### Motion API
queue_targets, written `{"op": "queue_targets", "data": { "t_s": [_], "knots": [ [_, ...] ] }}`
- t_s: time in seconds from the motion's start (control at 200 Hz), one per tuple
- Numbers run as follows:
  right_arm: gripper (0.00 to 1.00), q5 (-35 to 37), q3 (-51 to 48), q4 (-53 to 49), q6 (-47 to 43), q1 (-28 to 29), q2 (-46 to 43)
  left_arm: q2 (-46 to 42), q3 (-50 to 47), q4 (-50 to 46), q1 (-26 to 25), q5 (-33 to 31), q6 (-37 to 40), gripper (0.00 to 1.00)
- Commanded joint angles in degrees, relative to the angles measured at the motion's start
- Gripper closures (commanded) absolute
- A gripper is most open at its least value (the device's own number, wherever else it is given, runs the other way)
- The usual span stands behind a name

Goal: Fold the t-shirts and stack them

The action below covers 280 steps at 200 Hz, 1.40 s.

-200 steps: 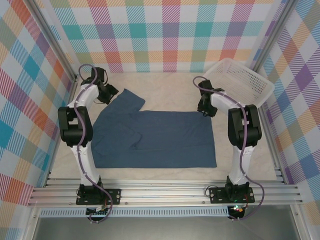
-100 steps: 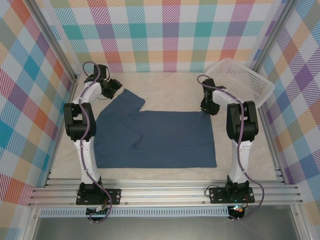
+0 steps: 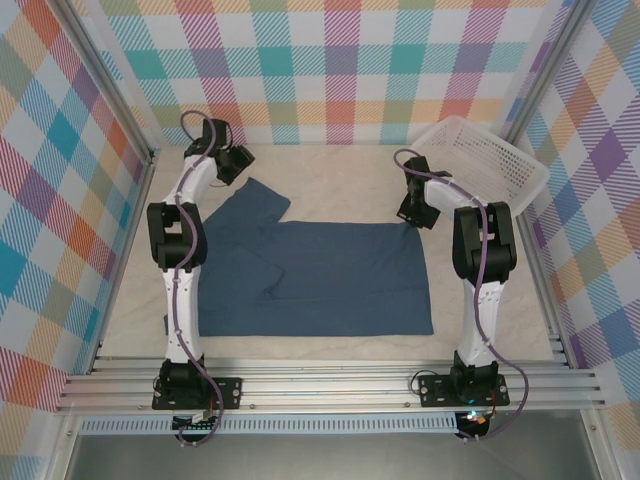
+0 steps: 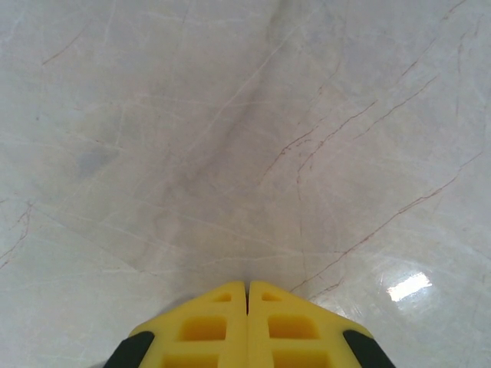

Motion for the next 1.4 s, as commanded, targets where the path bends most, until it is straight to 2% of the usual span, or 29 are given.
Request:
{"op": "queue_targets", "data": {
  "t_s": [0.0,0.185,0.44,0.655,0.845,0.97,1.205,1.395],
  "knots": [
    [1.00,-1.14,0.23,-3.53,-0.38,0.11,-1.03,3.13,4.52,-3.76,-1.33,-5.62,2.78,0.39],
    [1.00,-2.92,-0.06,-3.87,-0.54,0.11,-1.93,7.02,9.24,-6.36,-2.62,-12.70,3.30,0.46],
    [1.00,-4.25,-1.40,-3.75,-1.69,0.11,-2.67,12.32,15.82,-8.42,-3.42,-11.94,2.08,0.51],
    [1.00,-5.43,-1.25,-3.50,-1.74,0.12,-2.29,13.97,15.90,-11.73,-4.07,-12.39,0.42,0.62],
    [1.00,-5.51,-0.91,-3.74,-2.16,0.11,-2.20,13.71,15.90,-12.82,-4.62,-11.84,1.18,0.78],
    [1.00,-5.41,-1.17,-3.85,-2.45,0.12,-2.32,12.10,15.90,-13.55,-4.95,-13.16,1.49,1.00],
    [1.00,-5.55,-1.09,-3.03,-4.70,0.02,-3.65,3.54,11.78,-14.06,-5.21,-16.68,-0.10,1.00],
    [1.00,-6.72,0.14,-2.67,-6.94,0.02,-4.91,-3.56,7.77,-16.68,-4.95,-16.50,-0.07,1.00]
  ]
}}
